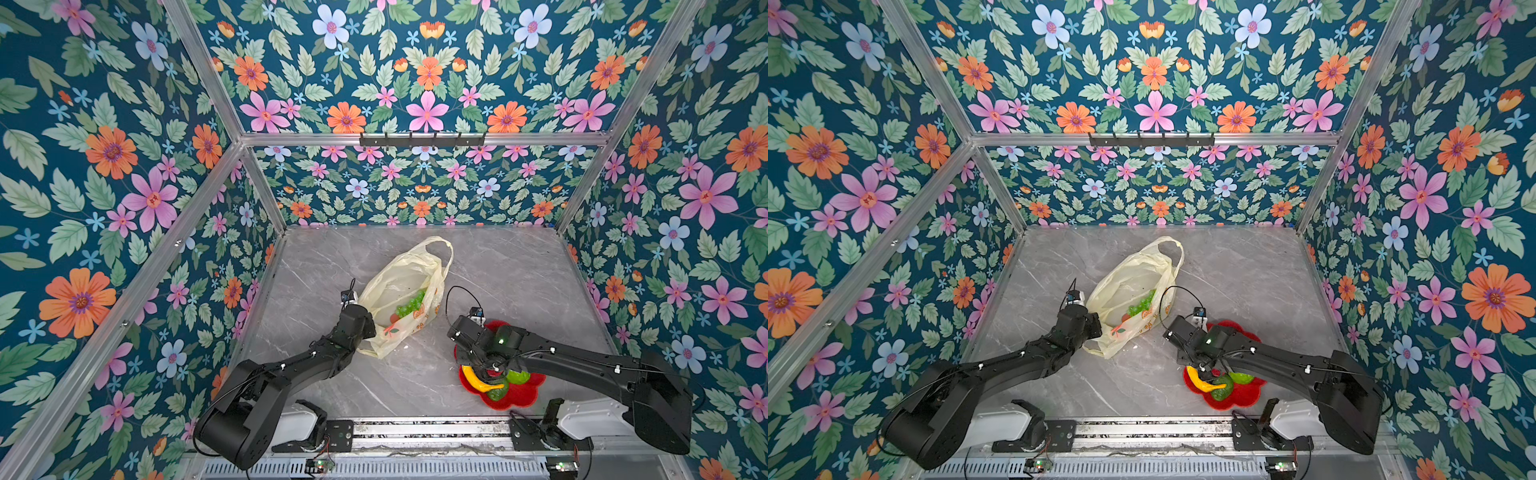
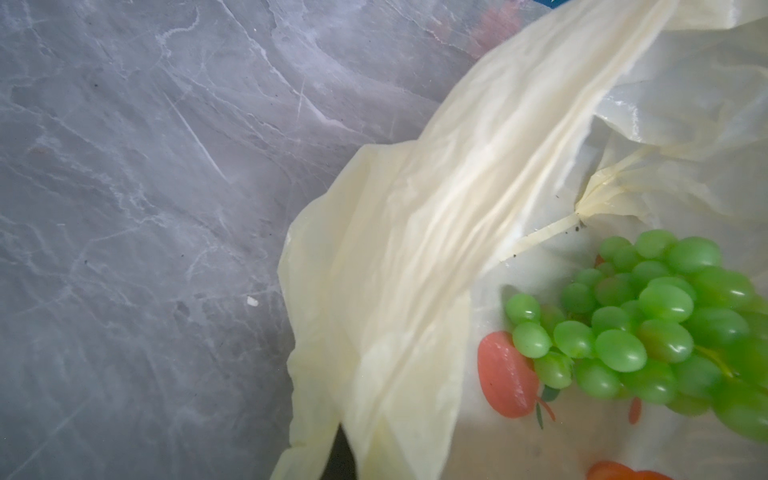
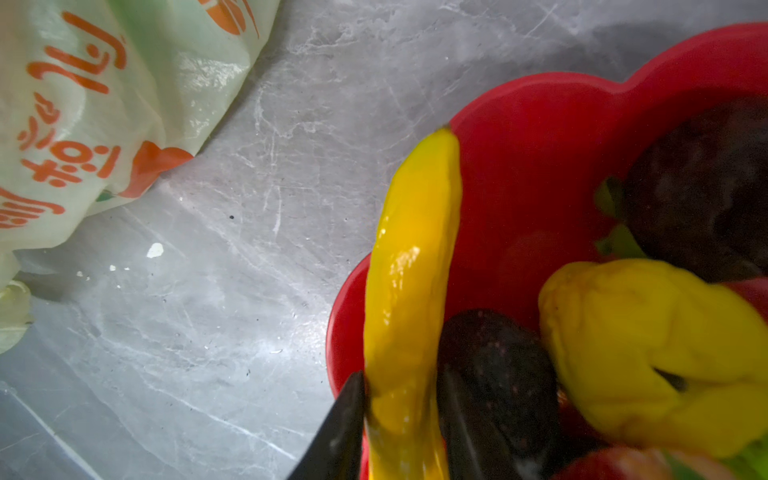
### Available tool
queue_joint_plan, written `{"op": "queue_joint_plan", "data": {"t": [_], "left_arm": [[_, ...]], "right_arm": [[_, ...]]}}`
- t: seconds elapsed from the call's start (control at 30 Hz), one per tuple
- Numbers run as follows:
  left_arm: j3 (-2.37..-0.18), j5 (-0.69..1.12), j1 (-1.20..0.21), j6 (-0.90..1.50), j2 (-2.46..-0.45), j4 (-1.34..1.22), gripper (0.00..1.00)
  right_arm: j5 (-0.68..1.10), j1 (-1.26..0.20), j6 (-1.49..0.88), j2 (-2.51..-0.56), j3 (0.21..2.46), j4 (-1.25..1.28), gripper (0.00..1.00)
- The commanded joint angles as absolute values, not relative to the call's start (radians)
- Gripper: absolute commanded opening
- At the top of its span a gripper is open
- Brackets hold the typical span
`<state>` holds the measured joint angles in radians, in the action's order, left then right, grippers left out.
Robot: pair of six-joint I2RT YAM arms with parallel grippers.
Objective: Take fruits out of the plastic bag
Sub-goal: Place the fruit on the plate, then pick up the fruit from the plastic bag.
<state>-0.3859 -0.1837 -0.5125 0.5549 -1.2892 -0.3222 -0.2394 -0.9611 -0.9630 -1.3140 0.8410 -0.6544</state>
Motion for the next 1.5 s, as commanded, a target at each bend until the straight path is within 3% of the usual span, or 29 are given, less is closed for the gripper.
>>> {"op": "queue_joint_plan", "data": {"t": [0.0,0.2,0.37,0.83,1.03,1.2,1.47], "left_arm": [[-0.384,-0.187,-0.512,0.553,-1.285,-0.345,0.0],[-0.394,-0.149,-0.52,0.53,-1.284,-0.348,0.0],[-0.43,-0.232,-0.593,0.491,-1.278,-0.308,0.0],[-0.463,-0.349,-0.7,0.433,-1.28,-0.265,0.0],[-0.475,-0.354,-0.727,0.42,-1.3,-0.265,0.0],[-0.492,-0.358,-0.748,0.41,-1.329,-0.262,0.0],[-0.504,-0.345,-0.759,0.403,-1.357,-0.267,0.0]], "right_arm": [[-0.253,-0.963,-0.935,-1.309,0.883,-0.701,0.4],[-0.272,-0.95,-0.871,-1.317,1.013,-0.767,0.44],[-0.216,-0.9,-0.78,-1.379,1.133,-0.693,0.44],[-0.087,-0.797,-0.705,-1.894,1.609,-0.645,0.49],[-0.078,-0.765,-0.744,-1.915,1.563,-0.592,0.62],[0.09,-0.7,-0.822,-1.879,1.403,-0.427,0.67],[0.109,-0.689,-0.841,-1.829,1.335,-0.362,0.76]]}}
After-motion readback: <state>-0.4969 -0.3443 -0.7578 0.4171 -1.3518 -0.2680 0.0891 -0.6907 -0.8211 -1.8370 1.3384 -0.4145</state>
